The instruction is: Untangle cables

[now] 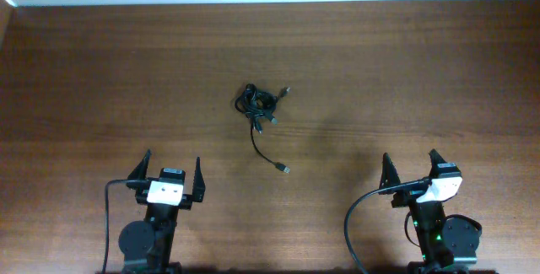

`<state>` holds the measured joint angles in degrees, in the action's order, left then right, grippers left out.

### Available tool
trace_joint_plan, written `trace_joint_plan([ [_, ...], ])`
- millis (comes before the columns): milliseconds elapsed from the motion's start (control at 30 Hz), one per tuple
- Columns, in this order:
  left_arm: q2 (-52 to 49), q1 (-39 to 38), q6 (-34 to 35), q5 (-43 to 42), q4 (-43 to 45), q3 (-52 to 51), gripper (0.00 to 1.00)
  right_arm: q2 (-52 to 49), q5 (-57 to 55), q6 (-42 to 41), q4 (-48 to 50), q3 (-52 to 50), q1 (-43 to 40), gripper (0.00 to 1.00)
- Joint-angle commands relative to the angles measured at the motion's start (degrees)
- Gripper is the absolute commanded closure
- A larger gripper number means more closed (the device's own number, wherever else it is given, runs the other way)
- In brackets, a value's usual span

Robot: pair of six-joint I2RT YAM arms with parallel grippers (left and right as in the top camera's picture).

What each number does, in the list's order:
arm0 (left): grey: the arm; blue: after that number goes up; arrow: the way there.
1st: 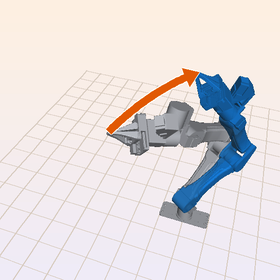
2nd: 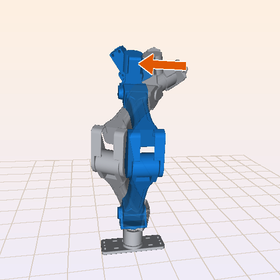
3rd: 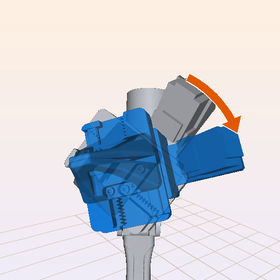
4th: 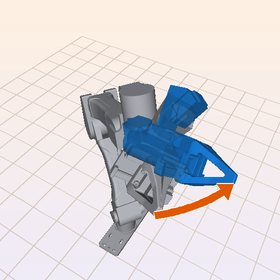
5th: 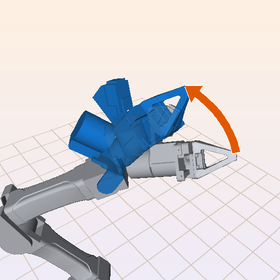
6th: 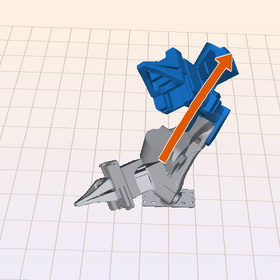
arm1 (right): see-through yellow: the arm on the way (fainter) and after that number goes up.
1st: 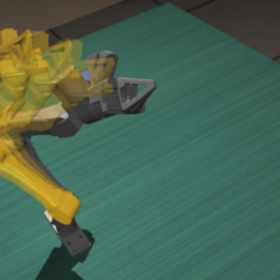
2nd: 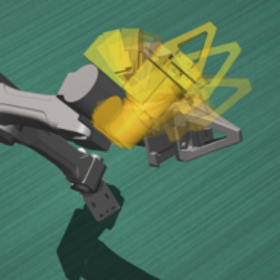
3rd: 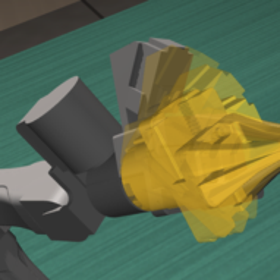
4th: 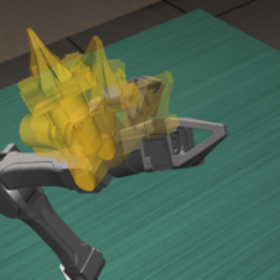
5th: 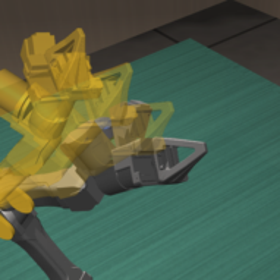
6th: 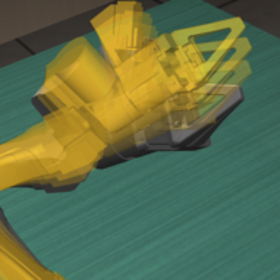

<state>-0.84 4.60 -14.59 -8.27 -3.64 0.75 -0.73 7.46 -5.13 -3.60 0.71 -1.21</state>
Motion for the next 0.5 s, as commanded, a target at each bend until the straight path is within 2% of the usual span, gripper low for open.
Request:
trace_joint_plan([
  [0,0.50,-0.22,-0.46,0.63,-0.28,-0.22,0.01,0.37,0.48,0.26,-0.11,-0.39,-0.31,0.01],
  [267,0.50,-0.22,0.15,0.61,0.20,-0.22,0.01,0.37,1.81,0.26,-0.07,-0.39,-0.31,0.01],
  [467,0.48,-0.22,0.17,0.61,0.09,1.29,0.01,0.37,8.90,0.26,-1.01,1.14,-0.31,0.01],
])
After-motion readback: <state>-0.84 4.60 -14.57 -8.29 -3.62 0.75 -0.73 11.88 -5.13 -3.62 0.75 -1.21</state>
